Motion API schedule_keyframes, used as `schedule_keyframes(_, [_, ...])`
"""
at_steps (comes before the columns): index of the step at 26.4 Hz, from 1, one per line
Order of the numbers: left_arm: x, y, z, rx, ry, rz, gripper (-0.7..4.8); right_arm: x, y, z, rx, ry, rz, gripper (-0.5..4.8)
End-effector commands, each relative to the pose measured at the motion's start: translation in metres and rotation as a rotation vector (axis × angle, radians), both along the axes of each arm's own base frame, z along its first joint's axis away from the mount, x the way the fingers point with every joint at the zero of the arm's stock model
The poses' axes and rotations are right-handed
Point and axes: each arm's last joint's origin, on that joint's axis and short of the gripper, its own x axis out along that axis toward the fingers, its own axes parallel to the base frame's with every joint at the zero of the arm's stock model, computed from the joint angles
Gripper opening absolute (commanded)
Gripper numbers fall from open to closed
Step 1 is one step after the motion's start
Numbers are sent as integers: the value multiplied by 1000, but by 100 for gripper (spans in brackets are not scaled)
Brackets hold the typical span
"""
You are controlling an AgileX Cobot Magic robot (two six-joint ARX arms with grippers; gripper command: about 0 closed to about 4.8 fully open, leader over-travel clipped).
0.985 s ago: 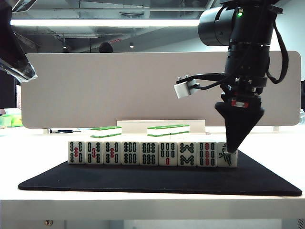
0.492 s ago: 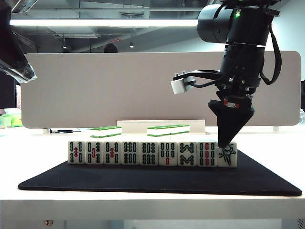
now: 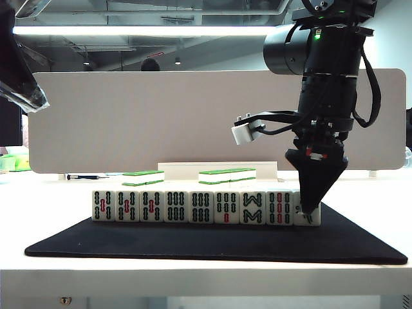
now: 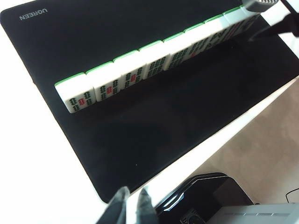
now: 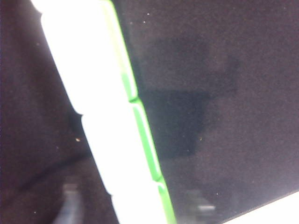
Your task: Take a mahjong tile from your hand cards and play it out.
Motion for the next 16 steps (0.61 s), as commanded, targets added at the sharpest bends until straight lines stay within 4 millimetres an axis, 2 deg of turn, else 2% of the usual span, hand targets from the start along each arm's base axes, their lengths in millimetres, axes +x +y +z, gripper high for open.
schedule_keyframes(1, [0,0,2,-3,-8,0,30,0,0,2,3,-3,2,190])
schedule_keyframes(5, [0,0,2,-3,-7,0,30,0,0,2,1,0,2,160])
schedule_keyframes(6, [0,0,2,-3,-7,0,30,0,0,2,1,1,2,141])
schedule_keyframes(7, [0,0,2,-3,-7,0,30,-1,0,2,-5,1,1,101])
schedule_keyframes(8, [0,0,2,-3,-7,0,30,-1,0,2,-11,-1,-1,90])
schedule_keyframes(16, [0,0,2,-3,-7,0,30,1,-2,4,-73,-50,-25,70])
